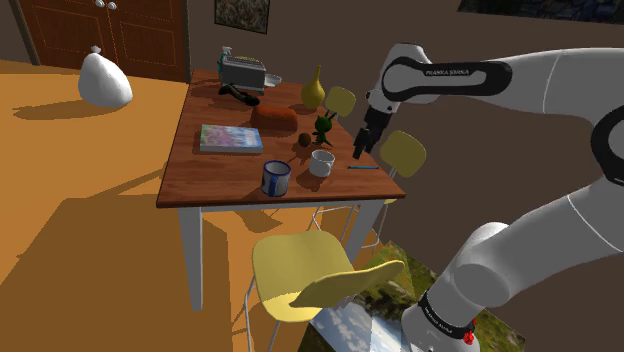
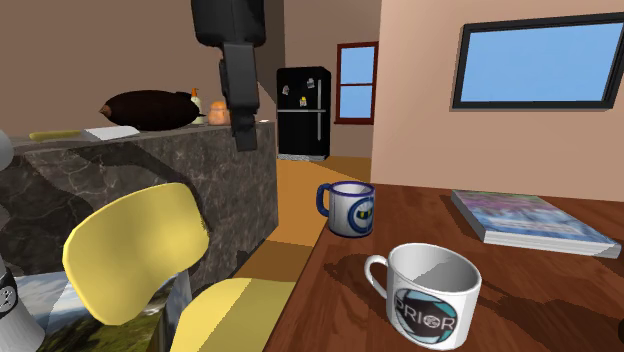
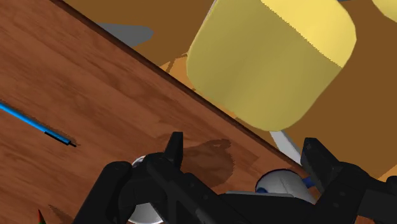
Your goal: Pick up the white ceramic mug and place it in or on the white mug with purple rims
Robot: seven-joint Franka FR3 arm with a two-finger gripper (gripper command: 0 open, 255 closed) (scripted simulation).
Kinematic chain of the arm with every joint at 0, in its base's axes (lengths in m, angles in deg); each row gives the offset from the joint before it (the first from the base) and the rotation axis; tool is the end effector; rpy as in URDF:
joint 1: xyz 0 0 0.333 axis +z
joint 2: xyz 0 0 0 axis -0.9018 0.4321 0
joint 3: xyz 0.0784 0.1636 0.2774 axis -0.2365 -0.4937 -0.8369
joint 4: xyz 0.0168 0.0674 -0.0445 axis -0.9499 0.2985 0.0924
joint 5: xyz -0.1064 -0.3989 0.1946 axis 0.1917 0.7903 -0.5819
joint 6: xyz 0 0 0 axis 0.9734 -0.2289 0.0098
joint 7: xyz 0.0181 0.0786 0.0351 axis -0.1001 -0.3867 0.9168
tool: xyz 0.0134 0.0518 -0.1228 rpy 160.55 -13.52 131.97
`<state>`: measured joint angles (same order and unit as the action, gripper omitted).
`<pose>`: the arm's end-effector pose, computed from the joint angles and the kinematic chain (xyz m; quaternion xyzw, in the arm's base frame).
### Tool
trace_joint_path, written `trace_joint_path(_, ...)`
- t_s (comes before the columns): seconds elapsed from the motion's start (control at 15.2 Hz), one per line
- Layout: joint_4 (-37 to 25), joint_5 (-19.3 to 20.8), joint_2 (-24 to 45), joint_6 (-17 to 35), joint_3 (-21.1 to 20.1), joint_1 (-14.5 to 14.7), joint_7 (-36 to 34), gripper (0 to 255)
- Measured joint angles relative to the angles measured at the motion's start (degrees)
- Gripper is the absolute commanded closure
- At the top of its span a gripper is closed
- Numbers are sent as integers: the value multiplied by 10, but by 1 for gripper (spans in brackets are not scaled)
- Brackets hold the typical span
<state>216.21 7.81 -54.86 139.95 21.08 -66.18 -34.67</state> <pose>0.4857 -0.1184 0.4799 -0.9981 -0.0512 -0.0184 0.0277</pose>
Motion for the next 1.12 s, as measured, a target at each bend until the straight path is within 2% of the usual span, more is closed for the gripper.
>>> trace_joint_path(0.53, -91, -40, 167, 79, 44, -5, 81, 0)
trace_joint_path(0.79, -155, -71, 251, 98, 55, -13, 120, 0)
trace_joint_path(1.12, -258, -117, 367, 107, 59, -38, 171, 0)
